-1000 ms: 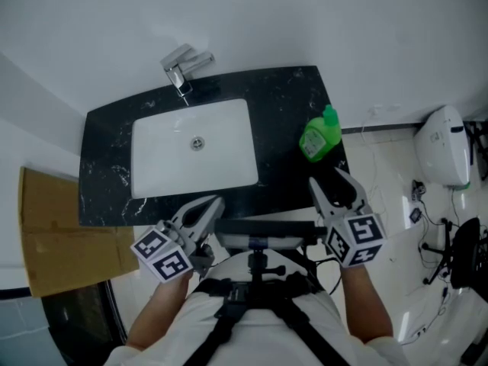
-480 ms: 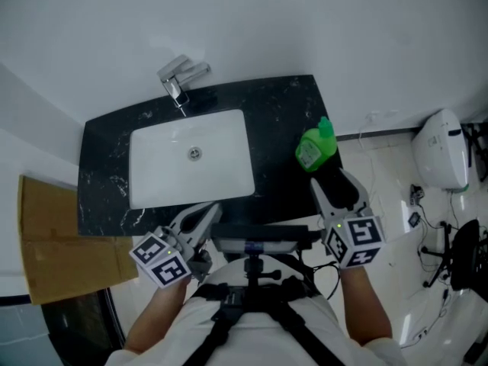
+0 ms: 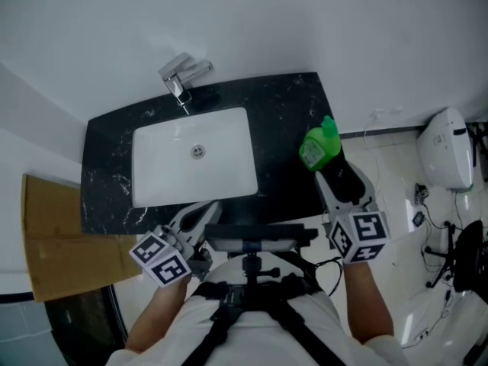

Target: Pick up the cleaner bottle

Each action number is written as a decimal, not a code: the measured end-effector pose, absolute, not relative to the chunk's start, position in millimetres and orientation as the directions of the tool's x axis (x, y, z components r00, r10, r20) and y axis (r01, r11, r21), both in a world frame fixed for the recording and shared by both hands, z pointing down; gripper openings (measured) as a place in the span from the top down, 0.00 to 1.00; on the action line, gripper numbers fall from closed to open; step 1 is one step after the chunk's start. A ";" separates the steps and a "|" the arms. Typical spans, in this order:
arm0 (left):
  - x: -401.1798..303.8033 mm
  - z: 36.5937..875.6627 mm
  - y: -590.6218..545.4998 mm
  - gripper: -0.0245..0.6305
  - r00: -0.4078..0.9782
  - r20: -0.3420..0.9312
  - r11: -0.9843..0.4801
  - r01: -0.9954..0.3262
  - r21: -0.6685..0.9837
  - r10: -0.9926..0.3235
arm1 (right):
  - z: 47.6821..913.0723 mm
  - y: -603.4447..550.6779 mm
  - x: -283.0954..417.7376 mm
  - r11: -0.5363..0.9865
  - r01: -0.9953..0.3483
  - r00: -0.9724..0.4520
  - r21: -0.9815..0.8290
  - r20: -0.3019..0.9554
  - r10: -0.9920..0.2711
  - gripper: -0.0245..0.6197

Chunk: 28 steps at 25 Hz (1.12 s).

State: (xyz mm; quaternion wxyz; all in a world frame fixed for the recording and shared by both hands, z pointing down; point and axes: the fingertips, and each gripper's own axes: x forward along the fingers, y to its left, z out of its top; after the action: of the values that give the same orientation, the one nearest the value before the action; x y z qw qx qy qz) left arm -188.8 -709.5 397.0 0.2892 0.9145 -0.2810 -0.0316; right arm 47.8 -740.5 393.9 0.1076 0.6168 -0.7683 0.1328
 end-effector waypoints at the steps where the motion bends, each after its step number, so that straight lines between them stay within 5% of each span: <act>1: -189.2 397.1 -710.0 0.96 0.839 0.105 -0.674 -0.497 0.547 -0.533 | 392.0 -740.5 47.8 0.201 -0.977 -0.213 -0.070 0.329 -0.920 0.54; 28: -194.1 397.6 -718.0 0.96 0.839 0.106 -0.677 -0.500 0.541 -0.535 | 397.9 -745.0 57.0 0.160 -0.987 -0.160 -0.030 0.359 -0.920 0.54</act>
State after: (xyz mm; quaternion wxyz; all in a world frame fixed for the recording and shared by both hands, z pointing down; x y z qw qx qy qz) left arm -194.1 -718.0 397.6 0.2860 0.9151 -0.2825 -0.0305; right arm 57.0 -745.0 397.9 0.1294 0.6350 -0.7505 0.1295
